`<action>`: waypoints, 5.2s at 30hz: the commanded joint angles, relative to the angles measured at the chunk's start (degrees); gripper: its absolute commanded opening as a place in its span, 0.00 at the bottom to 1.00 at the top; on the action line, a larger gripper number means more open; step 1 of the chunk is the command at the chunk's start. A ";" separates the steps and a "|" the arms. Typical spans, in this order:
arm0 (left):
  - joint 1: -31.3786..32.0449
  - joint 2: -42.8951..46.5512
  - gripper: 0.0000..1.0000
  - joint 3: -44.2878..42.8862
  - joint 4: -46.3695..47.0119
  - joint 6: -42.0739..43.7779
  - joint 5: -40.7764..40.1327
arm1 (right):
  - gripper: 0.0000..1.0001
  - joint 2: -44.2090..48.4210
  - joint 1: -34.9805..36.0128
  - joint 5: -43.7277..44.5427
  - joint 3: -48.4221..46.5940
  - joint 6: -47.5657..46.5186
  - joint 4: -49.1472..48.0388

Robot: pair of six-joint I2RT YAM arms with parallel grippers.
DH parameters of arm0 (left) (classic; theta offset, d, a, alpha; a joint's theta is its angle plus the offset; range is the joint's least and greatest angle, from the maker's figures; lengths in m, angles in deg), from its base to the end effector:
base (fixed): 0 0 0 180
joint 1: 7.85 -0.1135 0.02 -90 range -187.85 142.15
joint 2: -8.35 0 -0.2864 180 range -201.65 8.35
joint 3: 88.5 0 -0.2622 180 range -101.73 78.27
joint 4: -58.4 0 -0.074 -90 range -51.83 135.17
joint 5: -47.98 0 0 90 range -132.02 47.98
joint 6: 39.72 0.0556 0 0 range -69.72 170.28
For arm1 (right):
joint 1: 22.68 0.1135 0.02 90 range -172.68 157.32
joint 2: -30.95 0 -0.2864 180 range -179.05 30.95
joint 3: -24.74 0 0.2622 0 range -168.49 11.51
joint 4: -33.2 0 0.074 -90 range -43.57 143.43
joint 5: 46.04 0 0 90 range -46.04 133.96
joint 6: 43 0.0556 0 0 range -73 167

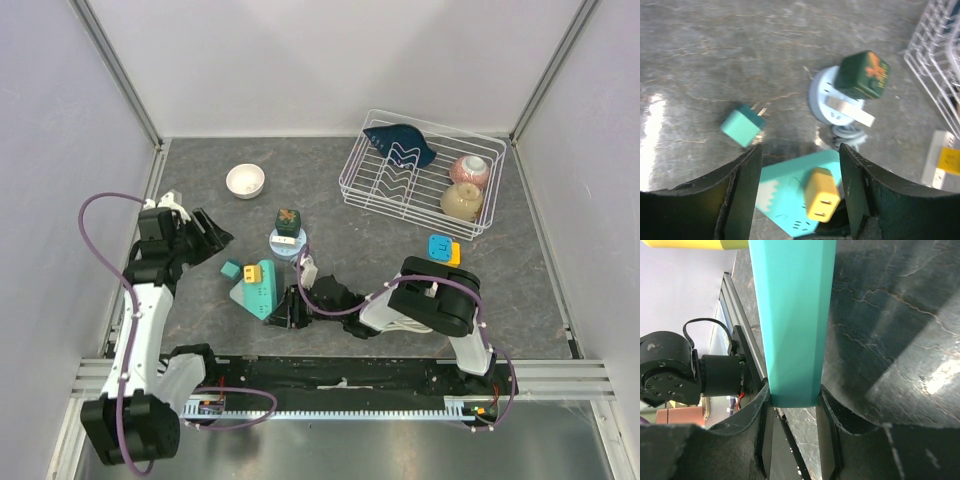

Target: Pull the plug off the socket

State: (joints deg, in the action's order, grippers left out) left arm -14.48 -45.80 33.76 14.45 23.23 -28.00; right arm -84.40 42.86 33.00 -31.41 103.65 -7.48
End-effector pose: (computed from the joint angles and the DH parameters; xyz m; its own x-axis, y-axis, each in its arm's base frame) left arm 0.2116 0.0110 0.2792 -0.6053 -0.5146 -0.6073 -0.2290 0.8433 -0.4863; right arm 0.1555 0.3674 0.1063 -0.8811 0.0435 -0.4708 -0.4225 0.3748 0.8253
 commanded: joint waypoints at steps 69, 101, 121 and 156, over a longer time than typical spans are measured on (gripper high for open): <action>17.71 -5.17 0.02 -3.56 -10.32 1.83 -7.18 | 0.00 -5.85 -4.28 -6.35 -4.90 8.92 2.50; 25.53 -7.90 0.02 -7.69 -18.06 -1.26 -17.89 | 0.00 -8.31 -2.17 -2.49 -2.08 16.57 -0.59; 24.12 -6.41 0.02 -10.60 -17.28 -1.78 -11.76 | 0.00 -9.28 -0.68 0.50 1.43 18.15 0.83; 20.79 -7.45 0.02 -15.68 -21.49 0.59 -15.26 | 0.02 -5.32 2.22 1.12 2.14 21.40 -3.39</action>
State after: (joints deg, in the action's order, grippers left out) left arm 8.49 -49.67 23.38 -8.93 22.55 -41.83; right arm -89.21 44.54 33.87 -29.79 124.72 -17.19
